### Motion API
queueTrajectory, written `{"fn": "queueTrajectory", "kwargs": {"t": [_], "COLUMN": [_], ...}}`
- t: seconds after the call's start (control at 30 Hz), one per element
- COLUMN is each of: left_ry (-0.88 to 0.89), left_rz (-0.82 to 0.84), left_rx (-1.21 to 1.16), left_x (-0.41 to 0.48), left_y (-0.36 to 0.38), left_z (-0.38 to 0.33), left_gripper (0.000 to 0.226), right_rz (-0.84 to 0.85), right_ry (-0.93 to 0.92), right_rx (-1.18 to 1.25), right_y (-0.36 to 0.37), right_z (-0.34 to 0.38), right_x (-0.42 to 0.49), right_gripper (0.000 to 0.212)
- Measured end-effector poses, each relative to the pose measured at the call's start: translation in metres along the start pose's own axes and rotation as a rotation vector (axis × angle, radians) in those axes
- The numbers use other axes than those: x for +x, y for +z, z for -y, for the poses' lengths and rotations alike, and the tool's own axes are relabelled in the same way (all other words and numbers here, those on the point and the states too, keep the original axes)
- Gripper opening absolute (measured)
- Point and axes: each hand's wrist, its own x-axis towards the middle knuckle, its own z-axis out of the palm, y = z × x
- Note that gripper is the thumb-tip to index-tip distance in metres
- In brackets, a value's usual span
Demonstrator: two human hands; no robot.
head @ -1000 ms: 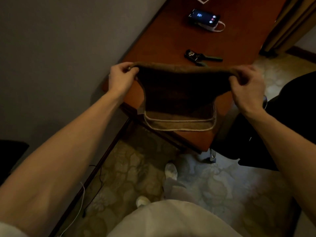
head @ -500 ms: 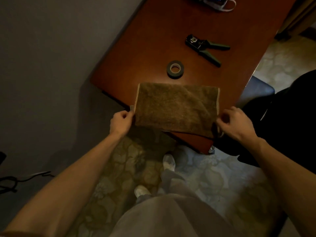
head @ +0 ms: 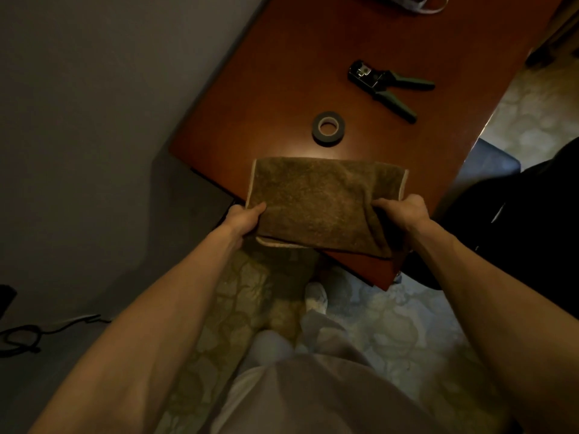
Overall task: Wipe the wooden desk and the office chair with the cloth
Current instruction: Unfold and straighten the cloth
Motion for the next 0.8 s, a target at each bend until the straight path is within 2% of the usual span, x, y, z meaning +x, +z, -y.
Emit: {"fn": "queueTrajectory", "kwargs": {"t": [0.13, 0.27, 0.37, 0.53, 0.67, 0.8], "left_ry": [0.039, 0.18, 0.304, 0.489, 0.57, 0.576], "left_rz": [-0.049, -0.097, -0.189, -0.358, -0.406, -0.444], "left_rx": [0.059, 0.17, 0.345, 0.601, 0.746, 0.803], "left_x": [-0.002, 0.006, 0.022, 0.053, 0.073, 0.092], "left_y": [-0.036, -0.083, -0.111, -0.147, -0.166, -0.172], "left_z": [-0.02, -0.047, -0.066, -0.102, -0.132, -0.144], "left_gripper": [0.031, 0.04, 0.037, 0.03, 0.033, 0.04], "right_rz": [0.05, 0.104, 0.076, 0.07, 0.021, -0.06], "right_ry": [-0.064, -0.124, -0.184, -0.19, -0.167, -0.164], "right_rx": [-0.065, -0.04, -0.02, -0.021, -0.03, -0.017], "right_y": [0.03, 0.065, 0.088, 0.123, 0.143, 0.158], "right_z": [0.012, 0.024, 0.029, 0.04, 0.048, 0.058], "right_x": [-0.007, -0.014, -0.018, -0.015, -0.01, -0.004], "right_gripper": [0.047, 0.055, 0.054, 0.04, 0.037, 0.034]}}
